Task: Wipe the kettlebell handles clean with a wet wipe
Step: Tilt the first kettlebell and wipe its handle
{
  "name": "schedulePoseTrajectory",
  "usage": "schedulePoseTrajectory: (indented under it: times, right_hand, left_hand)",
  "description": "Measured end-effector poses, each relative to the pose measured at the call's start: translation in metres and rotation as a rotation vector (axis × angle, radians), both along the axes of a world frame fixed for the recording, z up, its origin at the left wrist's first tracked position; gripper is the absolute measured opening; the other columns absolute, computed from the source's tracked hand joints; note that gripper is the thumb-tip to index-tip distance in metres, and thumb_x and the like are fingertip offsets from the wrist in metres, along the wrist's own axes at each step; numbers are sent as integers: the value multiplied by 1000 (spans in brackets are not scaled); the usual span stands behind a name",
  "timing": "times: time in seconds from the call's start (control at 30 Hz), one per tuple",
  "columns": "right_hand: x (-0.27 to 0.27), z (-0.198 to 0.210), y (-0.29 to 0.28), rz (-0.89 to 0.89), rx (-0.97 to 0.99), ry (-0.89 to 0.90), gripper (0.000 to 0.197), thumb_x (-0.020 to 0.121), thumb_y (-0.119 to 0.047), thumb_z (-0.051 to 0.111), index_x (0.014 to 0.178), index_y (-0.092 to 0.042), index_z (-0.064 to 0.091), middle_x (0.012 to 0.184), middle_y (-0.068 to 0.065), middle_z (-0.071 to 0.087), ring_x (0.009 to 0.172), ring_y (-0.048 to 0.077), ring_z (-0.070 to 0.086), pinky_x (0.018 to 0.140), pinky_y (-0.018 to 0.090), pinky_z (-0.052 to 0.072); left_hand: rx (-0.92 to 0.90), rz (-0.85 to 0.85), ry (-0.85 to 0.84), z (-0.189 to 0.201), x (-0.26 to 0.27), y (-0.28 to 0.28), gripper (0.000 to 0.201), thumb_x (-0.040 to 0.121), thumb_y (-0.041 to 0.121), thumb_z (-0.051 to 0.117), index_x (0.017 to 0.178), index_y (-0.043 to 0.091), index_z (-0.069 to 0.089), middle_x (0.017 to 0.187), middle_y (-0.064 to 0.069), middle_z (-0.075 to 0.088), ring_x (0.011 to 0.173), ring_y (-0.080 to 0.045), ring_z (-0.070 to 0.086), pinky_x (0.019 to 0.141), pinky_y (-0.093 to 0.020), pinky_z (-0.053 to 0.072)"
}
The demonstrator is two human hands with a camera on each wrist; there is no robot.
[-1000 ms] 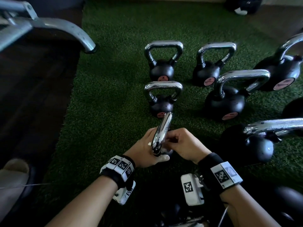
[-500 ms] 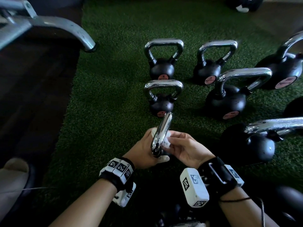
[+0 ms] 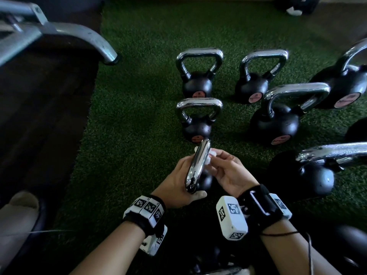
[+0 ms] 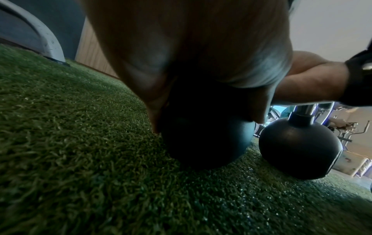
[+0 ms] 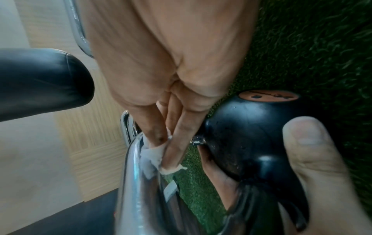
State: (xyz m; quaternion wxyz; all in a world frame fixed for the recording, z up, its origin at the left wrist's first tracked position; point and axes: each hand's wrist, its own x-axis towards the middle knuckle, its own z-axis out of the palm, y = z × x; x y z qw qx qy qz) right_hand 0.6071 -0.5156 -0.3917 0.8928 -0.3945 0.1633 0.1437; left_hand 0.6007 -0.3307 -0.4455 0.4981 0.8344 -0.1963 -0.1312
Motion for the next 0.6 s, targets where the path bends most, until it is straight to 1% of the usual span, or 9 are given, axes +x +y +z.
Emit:
schedulePoseTrajectory:
  times: [0.07, 0.13, 0.17, 0.23, 0.33, 0.4, 0.47, 0.53, 0.6]
  right_hand:
    - [4, 1, 8, -93, -113, -7, 12, 84, 9, 66, 94, 3, 64, 91, 20, 74, 72, 20, 75, 63, 25, 61]
    - [2, 3, 16, -172, -356, -36, 12, 84, 11, 71, 87, 0, 67, 82, 18, 74, 68, 21, 74, 61, 25, 60]
    - [0, 3, 19, -219, -481, -56, 12, 83, 10, 74, 85, -1, 69, 79, 15, 74, 67, 19, 73, 60, 24, 59]
    - [-2, 3, 24, -305, -650, -93, 12, 83, 7, 77, 80, -3, 71, 73, 9, 74, 63, 11, 72, 56, 20, 55]
    - [-2, 2, 27, -354, -853, -106, 13, 83, 0, 79, 76, -8, 73, 69, 2, 74, 56, 1, 68, 52, 14, 51]
    - [1, 0, 27, -340, -1013, -95, 14, 80, -5, 81, 72, -14, 73, 65, -6, 72, 53, -5, 64, 50, 11, 48]
    - [4, 0, 28, -307, -1099, -77, 15, 78, -8, 81, 71, -18, 72, 63, -8, 70, 53, -5, 62, 50, 12, 47]
    - [6, -1, 27, -289, -1120, -78, 15, 77, -9, 80, 70, -19, 72, 64, -8, 70, 54, -5, 62, 52, 13, 47]
    - [6, -5, 25, -263, -1148, -96, 16, 76, -8, 80, 70, -19, 71, 65, -7, 71, 56, -2, 62, 55, 15, 47]
  left_hand:
    - [-7, 19, 27, 0, 0, 0, 102, 69, 30, 91, 151, 33, 31, 149, 5, 44, 140, -7, 46, 116, -42, 43]
    - [-17, 28, 39, 0, 1, -1, 101, 68, 31, 90, 149, 38, 29, 148, 3, 45, 139, -8, 48, 115, -43, 43]
    - [-17, 29, 30, -1, 1, -1, 100, 68, 30, 90, 146, 42, 29, 148, 3, 45, 139, -9, 48, 115, -44, 43]
    - [-11, 32, 27, -3, 2, -2, 99, 68, 31, 91, 144, 45, 29, 148, 3, 44, 139, -9, 47, 116, -43, 43]
    - [-7, 31, 50, -6, 1, -1, 102, 68, 36, 90, 148, 37, 28, 149, 5, 42, 138, -8, 48, 115, -44, 44]
    - [-1, 20, 52, -7, 2, -1, 103, 69, 35, 90, 150, 31, 28, 150, 5, 41, 139, -8, 47, 115, -43, 43]
    - [8, 12, 45, -5, 2, -2, 103, 69, 35, 90, 151, 28, 29, 151, 6, 39, 140, -9, 46, 116, -42, 42]
    - [17, 7, 36, -6, 3, -1, 105, 69, 37, 90, 153, 25, 28, 152, 6, 36, 140, -10, 45, 116, -43, 42]
    - [39, 4, 29, -5, 2, -1, 105, 69, 35, 91, 153, 21, 28, 152, 7, 34, 140, -9, 45, 116, -42, 41]
